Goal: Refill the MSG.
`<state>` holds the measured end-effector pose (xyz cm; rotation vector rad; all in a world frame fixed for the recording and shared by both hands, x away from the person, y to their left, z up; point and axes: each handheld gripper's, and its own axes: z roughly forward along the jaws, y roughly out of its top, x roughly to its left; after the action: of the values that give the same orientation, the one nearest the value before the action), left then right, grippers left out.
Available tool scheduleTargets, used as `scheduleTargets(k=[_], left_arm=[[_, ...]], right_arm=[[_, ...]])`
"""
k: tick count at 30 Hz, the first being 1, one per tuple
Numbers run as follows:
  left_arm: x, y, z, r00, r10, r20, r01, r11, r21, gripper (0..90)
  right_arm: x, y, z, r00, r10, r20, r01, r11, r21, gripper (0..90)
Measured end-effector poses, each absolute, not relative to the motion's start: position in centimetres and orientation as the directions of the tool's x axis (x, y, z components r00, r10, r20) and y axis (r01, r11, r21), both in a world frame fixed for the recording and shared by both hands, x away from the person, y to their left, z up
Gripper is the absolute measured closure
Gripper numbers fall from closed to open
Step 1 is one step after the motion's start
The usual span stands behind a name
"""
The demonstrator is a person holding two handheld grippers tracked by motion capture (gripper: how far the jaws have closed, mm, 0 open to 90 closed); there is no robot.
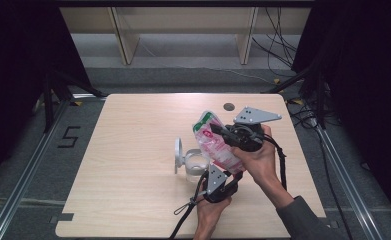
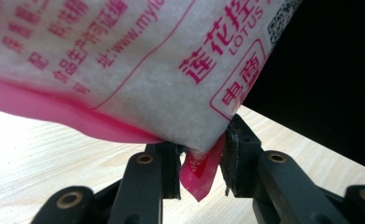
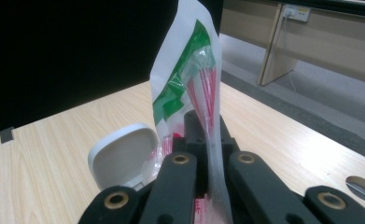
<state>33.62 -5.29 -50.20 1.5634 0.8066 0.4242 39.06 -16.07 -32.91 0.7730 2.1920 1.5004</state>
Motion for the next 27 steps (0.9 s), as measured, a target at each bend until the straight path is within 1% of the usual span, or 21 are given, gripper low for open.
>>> scheduleTargets(k=[1, 3, 6, 7, 8, 9, 12, 13, 15, 16, 19, 21, 22, 25, 26, 27], left_arm=[[33.6, -5.3, -50.2, 0.688, 0.702, -0.184, 0.246, 0.013, 0.969, 70.3], [33.7, -5.4, -50.2, 0.683, 0.705, -0.190, 0.245, 0.024, 0.969, 70.4], [33.7, -5.4, -50.2, 0.681, 0.708, -0.186, 0.241, 0.024, 0.970, 70.5], [33.7, -5.4, -50.2, 0.681, 0.708, -0.188, 0.243, 0.023, 0.970, 70.6], [33.7, -5.4, -50.3, 0.680, 0.710, -0.183, 0.240, 0.021, 0.971, 70.6], [33.8, -5.4, -50.3, 0.681, 0.708, -0.186, 0.241, 0.024, 0.970, 70.7], [33.9, -5.5, -50.4, 0.682, 0.705, -0.193, 0.244, 0.029, 0.969, 70.8], [33.9, -5.5, -50.4, 0.682, 0.705, -0.194, 0.244, 0.031, 0.969, 70.8], [34.0, -5.5, -50.4, 0.684, 0.704, -0.192, 0.245, 0.026, 0.969, 70.8], [34.0, -5.5, -50.5, 0.683, 0.705, -0.192, 0.250, 0.021, 0.968, 70.8], [34.1, -5.6, -50.6, 0.677, 0.704, -0.211, 0.255, 0.045, 0.966, 70.8], [34.1, -5.6, -50.5, 0.679, 0.703, -0.212, 0.257, 0.043, 0.965, 70.8], [34.2, -5.6, -50.5, 0.679, 0.704, -0.210, 0.256, 0.041, 0.966, 70.8], [34.2, -5.6, -50.5, 0.680, 0.703, -0.208, 0.252, 0.042, 0.967, 70.9], [34.2, -5.6, -50.5, 0.681, 0.701, -0.211, 0.251, 0.046, 0.967, 70.9], [34.2, -5.6, -50.5, 0.680, 0.702, -0.212, 0.254, 0.046, 0.966, 70.9]], right_arm=[[39.0, -15.9, -32.9, -0.775, 0.632, 0.017, 0.248, 0.279, 0.928, 90.0], [39.2, -15.7, -32.9, -0.782, 0.623, -0.006, 0.225, 0.291, 0.930, 90.0], [39.2, -15.3, -32.8, -0.781, 0.624, 0.002, 0.246, 0.305, 0.920, 90.0], [39.3, -15.3, -32.8, -0.787, 0.617, -0.013, 0.233, 0.317, 0.919, 90.0], [39.2, -15.1, -32.8, -0.781, 0.625, 0.010, 0.260, 0.310, 0.914, 90.0], [39.1, -15.0, -32.9, -0.777, 0.630, 0.014, 0.266, 0.308, 0.913, 90.0], [39.4, -14.6, -33.1, -0.777, 0.628, -0.033, 0.226, 0.328, 0.917, 90.0], [39.3, -14.6, -33.0, -0.779, 0.626, -0.013, 0.252, 0.332, 0.909, 90.0], [39.6, -14.4, -33.1, -0.783, 0.622, -0.017, 0.248, 0.337, 0.908, 90.0], [39.6, -14.3, -33.2, -0.778, 0.629, -0.004, 0.265, 0.334, 0.905, 90.0], [40.0, -14.0, -33.4, -0.783, 0.622, 0.003, 0.278, 0.346, 0.896, 90.0], [40.2, -13.8, -33.5, -0.780, 0.626, -0.022, 0.259, 0.354, 0.899, 90.0], [40.1, -13.6, -33.5, -0.772, 0.635, -0.009, 0.270, 0.340, 0.901, 90.0], [40.2, -13.5, -33.4, -0.781, 0.624, -0.001, 0.286, 0.360, 0.888, 90.0], [40.2, -13.3, -33.4, -0.779, 0.627, -0.012, 0.277, 0.360, 0.891, 90.0], [40.4, -13.4, -33.3, -0.787, 0.615, -0.046, 0.251, 0.388, 0.887, 90.0]])
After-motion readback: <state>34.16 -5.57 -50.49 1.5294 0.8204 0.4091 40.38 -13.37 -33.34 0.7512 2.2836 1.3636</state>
